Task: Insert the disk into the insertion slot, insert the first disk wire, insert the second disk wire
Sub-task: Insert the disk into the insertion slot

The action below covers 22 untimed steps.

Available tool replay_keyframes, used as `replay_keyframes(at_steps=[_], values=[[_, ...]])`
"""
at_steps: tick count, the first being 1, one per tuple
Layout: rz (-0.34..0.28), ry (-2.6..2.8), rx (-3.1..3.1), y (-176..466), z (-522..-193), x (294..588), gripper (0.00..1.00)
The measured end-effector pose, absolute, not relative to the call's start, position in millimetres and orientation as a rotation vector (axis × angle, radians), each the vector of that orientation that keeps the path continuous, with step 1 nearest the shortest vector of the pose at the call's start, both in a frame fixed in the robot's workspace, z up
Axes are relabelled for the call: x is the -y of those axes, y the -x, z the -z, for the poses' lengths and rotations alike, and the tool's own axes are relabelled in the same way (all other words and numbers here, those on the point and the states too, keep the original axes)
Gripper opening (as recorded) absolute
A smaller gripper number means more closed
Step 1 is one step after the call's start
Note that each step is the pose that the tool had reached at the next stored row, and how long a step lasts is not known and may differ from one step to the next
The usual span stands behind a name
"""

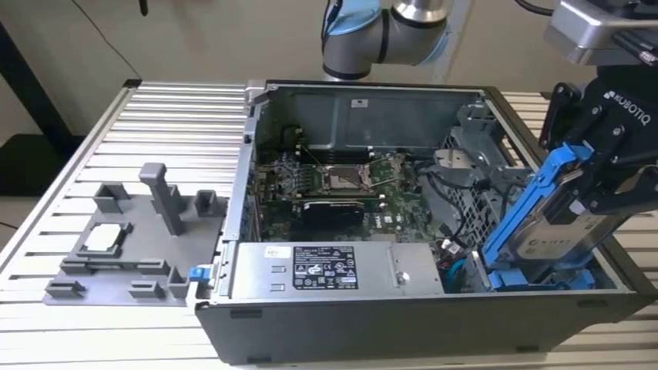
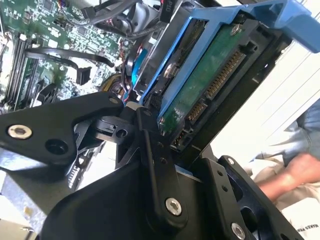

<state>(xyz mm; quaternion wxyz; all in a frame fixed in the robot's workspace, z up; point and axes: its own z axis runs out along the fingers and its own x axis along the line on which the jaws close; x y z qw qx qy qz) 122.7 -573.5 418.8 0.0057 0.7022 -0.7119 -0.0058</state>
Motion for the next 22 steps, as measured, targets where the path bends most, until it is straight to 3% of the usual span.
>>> replay_keyframes(at_steps=[22], values=[[0.014, -2.2, 2.23, -123.9, -382.7, 566.6, 0.33]])
